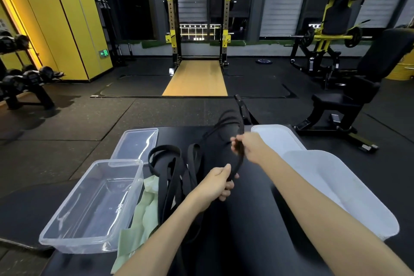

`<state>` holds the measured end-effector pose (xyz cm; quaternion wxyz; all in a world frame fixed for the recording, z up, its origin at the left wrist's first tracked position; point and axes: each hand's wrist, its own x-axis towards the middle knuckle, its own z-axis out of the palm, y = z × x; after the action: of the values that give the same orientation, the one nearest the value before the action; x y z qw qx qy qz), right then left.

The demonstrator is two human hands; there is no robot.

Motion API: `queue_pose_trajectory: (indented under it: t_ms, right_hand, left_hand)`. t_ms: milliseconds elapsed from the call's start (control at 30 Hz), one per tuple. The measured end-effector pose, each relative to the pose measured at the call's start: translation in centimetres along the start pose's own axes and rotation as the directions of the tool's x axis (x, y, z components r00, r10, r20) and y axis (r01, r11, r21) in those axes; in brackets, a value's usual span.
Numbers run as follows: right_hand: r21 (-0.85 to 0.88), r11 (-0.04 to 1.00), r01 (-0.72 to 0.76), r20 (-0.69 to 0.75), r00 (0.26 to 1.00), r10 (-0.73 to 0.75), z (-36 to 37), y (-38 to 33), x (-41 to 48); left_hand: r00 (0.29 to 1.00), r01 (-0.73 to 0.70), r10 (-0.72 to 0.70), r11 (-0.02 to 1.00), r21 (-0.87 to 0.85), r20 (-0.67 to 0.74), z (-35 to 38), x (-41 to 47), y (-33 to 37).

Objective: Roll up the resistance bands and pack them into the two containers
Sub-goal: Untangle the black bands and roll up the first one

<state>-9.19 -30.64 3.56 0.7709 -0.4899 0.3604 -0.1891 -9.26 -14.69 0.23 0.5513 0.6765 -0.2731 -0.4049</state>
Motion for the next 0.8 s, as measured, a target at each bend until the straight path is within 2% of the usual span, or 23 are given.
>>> queue_pose_trajectory:
  t_ms: [67,133,267,333,400,467,533,600,700,800]
  right_hand:
    - [-0.06,0.991,-0.119,0.045,0.992,0.121,-1.0,2.0,-0.3]
    - [-0.038,0.975,-0.217,0.095,0.971,0.22,-1.9,3.6,-0.7]
    - [0.044,0.946,-0.32,0.143,0.94,0.311,-2.7,4.1,-1.1]
    - [0.048,0.958,-0.282,0.129,0.953,0.274,-2.8,3.5,-0.8]
    - [0.119,0.975,-0.187,0.119,0.978,0.173,-2.7,2.6,-0.3]
    - [0.217,0.975,-0.053,0.099,0.995,0.032,-2.7,1.4,0.3]
    - [0.277,0.959,0.057,0.082,0.993,-0.083,-2.8,0.4,0.3]
    - [0.27,0.962,0.048,0.135,0.987,-0.087,-3.1,0.1,0.0]
    - [0.099,0.993,-0.066,0.286,0.958,0.035,-3.4,1.3,-1.1]
    - [0.045,0.994,-0.098,0.355,0.932,0.076,-3.2,2.6,-2.6]
  left_hand:
    - [0.997,-0.027,0.02,0.996,-0.086,-0.076,0.3,0.2,-0.2]
    - [0.994,-0.052,0.035,0.986,-0.156,-0.108,0.5,0.4,-0.3]
    - [0.998,-0.044,0.038,0.992,-0.121,-0.056,0.8,0.4,-0.6]
    - [1.0,-0.025,0.025,1.0,-0.007,0.006,0.8,0.1,-0.9]
    - [0.996,-0.01,-0.005,0.987,0.161,0.093,0.6,-0.4,-1.5]
    - [0.988,-0.013,-0.046,0.925,0.379,0.146,0.1,-0.8,-2.0]
    - [0.99,-0.011,-0.066,0.851,0.526,0.127,-0.4,-1.0,-2.3]
    - [0.998,0.001,-0.032,0.888,0.46,0.06,-0.5,-1.2,-2.3]
    - [0.999,-0.03,0.035,0.987,0.16,-0.03,-0.2,-1.1,-1.4]
    - [0.997,-0.024,0.019,0.997,-0.067,-0.071,0.1,-0.8,0.0]
